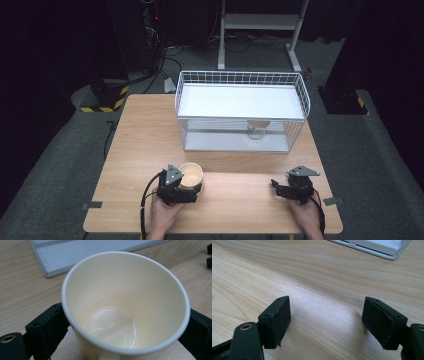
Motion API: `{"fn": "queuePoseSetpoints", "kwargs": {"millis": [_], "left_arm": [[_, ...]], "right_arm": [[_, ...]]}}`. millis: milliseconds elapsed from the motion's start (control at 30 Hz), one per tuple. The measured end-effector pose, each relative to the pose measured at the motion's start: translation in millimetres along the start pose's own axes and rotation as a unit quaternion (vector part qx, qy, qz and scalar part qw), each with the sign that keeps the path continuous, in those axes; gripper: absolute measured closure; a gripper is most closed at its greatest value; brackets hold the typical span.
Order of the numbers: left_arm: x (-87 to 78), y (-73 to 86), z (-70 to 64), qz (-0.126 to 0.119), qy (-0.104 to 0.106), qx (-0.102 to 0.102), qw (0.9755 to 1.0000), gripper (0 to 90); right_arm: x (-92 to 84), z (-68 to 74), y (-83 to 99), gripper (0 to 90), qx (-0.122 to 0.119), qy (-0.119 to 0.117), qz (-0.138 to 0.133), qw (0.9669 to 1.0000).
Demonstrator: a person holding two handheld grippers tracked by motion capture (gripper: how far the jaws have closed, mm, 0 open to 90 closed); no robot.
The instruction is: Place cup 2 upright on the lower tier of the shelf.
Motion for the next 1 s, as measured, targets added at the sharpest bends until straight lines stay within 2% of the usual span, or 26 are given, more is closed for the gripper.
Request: {"fn": "queuePoseSetpoints", "kwargs": {"millis": [500, 700, 1000], "left_arm": [[6.8, -0.8, -1.1, -0.003, -0.012, -0.001, 0.9999, 7.8], [5.8, -1.5, -2.9, -0.009, -0.03, 0.01, 0.9995, 8.9], [7.1, -3.8, -2.8, -0.009, -0.039, 0.006, 0.9992, 9.1]], "right_arm": [[0.1, -0.5, -0.2, 23.1, -0.003, 0.0, -0.001, 1.0], [-0.1, 0.0, 0.0, 23.1, 0.0, 0.0, 0.0, 1.0], [-0.1, 0.0, 0.0, 23.0, 0.0, 0.0, 0.0, 1.0]]}}
Point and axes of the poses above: each handheld gripper's, and its own axes: x roughly forward along the jaws, y roughly out of its underside, z roughly to its left, the point moved 7 cm from there along x, roughly forward along the jaws, and after that the axes turned 6 degrees about -x, right-handed, at the moved point
